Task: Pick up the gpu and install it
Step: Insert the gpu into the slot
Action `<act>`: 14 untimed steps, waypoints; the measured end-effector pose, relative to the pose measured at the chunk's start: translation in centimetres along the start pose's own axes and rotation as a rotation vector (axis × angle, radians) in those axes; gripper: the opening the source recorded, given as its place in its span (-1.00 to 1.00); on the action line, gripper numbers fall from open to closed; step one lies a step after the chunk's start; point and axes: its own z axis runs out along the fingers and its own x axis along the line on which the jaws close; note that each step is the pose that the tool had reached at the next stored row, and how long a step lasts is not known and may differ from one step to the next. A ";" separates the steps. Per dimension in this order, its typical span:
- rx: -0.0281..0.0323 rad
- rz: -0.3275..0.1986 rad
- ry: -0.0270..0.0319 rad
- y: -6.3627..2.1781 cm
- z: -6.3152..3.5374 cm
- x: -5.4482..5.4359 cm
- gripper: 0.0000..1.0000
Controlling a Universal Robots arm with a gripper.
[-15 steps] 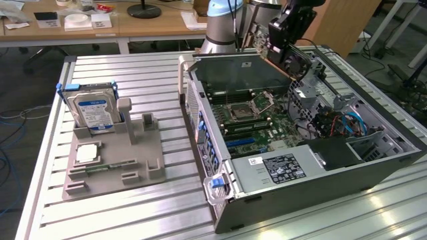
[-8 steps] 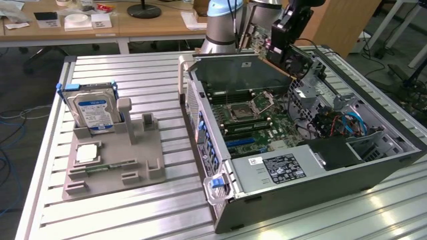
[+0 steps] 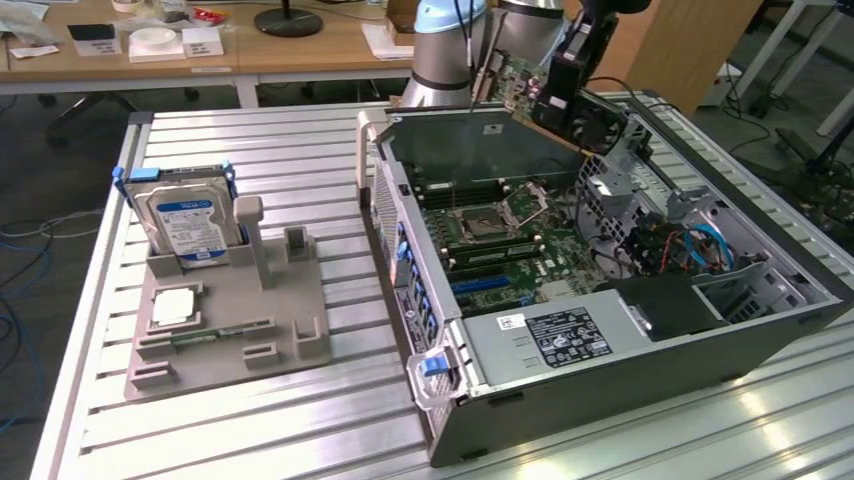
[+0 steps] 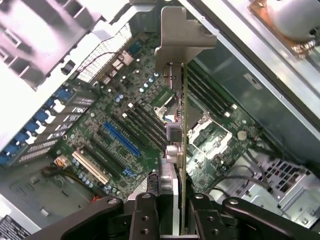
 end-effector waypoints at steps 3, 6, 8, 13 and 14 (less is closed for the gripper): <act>-0.0010 -0.054 0.0020 0.00 0.01 0.0 -0.44; -0.0021 -0.106 0.0038 0.00 0.02 0.0 -0.44; -0.0024 -0.135 0.0045 0.00 0.02 0.0 -0.44; 0.0087 -0.203 -0.0057 0.00 0.02 0.0 -0.44; 0.0211 -0.210 -0.0167 0.00 0.02 0.0 -0.44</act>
